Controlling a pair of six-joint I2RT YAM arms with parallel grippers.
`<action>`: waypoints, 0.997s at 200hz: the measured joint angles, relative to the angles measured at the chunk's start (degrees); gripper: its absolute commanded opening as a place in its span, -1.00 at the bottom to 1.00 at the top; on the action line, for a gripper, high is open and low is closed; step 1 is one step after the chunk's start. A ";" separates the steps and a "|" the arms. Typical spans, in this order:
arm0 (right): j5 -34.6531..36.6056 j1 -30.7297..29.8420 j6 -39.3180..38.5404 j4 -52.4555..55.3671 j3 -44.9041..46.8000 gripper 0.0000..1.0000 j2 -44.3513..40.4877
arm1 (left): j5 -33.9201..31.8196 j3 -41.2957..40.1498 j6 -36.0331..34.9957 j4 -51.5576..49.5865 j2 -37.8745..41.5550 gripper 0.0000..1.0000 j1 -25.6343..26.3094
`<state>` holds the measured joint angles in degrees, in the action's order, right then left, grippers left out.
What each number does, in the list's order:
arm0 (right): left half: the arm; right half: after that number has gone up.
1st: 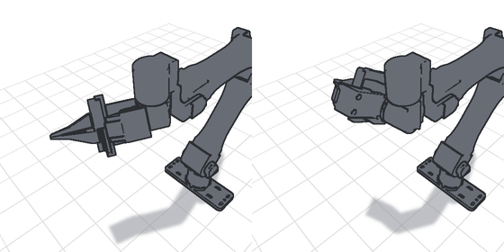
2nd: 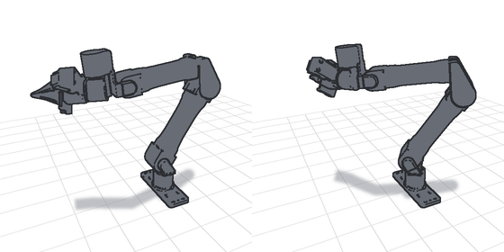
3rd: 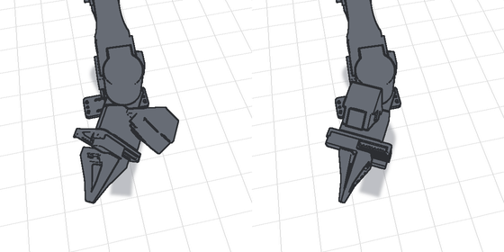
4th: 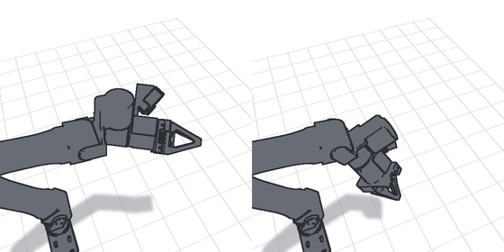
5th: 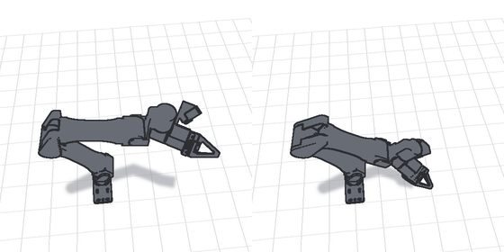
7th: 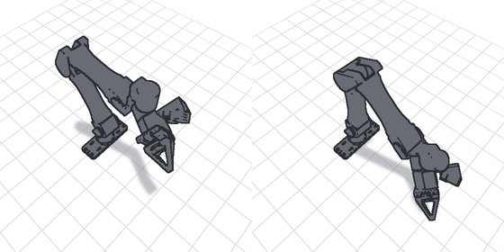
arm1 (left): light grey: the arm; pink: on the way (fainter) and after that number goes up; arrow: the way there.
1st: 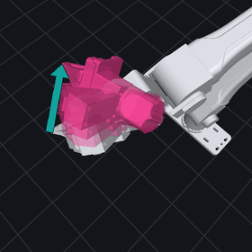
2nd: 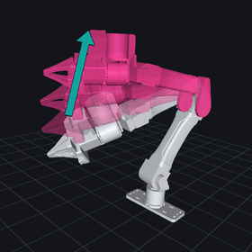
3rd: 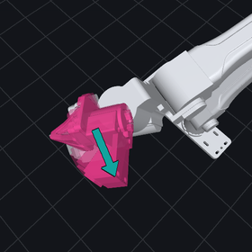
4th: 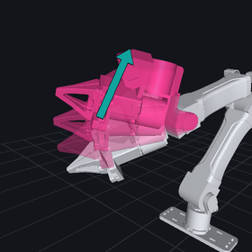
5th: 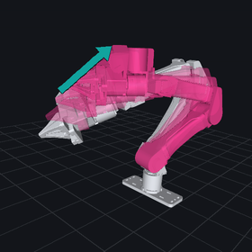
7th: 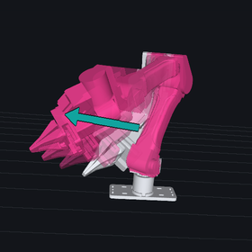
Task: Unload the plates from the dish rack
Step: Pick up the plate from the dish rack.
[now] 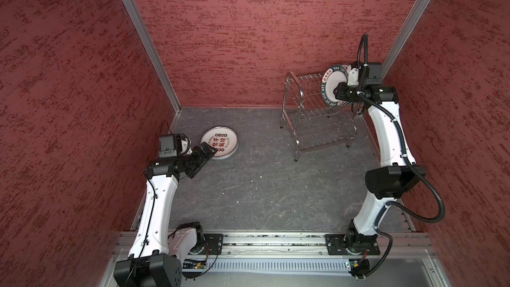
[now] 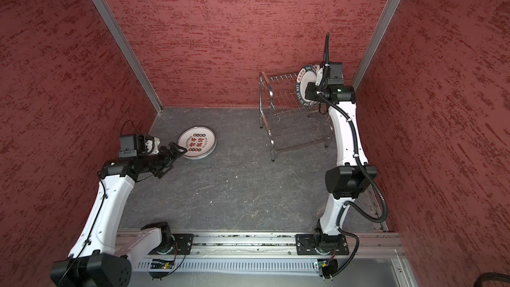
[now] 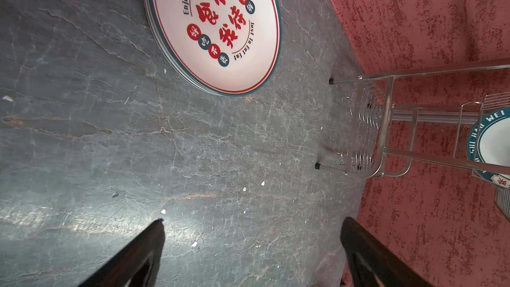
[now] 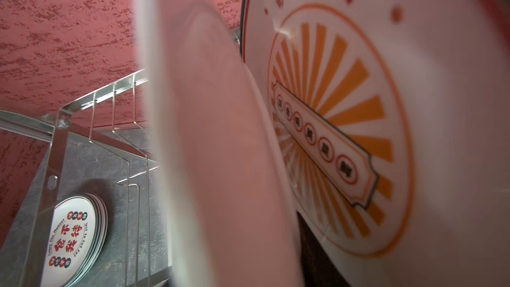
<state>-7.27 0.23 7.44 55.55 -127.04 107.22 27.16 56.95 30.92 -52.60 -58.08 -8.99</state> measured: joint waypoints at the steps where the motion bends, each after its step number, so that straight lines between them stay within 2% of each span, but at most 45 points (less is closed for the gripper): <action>1: 0.00 0.00 -0.02 -0.04 0.07 -0.24 0.00 | 0.00 -0.02 0.02 0.00 0.00 0.99 0.02; 112: 0.94 0.22 -2.89 -6.47 6.80 -0.81 -3.08 | -0.44 -3.34 2.12 3.21 -0.72 0.99 1.64; 161: 0.96 0.24 -3.63 -8.63 8.46 -0.95 -3.96 | -0.70 -4.35 2.78 4.22 -0.52 0.99 2.56; 199: 0.83 0.24 -3.50 -11.15 8.55 -0.99 -5.14 | -0.90 -4.35 2.71 4.26 -2.32 0.99 3.52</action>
<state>-6.44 0.47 3.95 44.40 -118.50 102.08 26.26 52.60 33.63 -48.34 -60.40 -5.48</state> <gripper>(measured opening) 0.130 0.994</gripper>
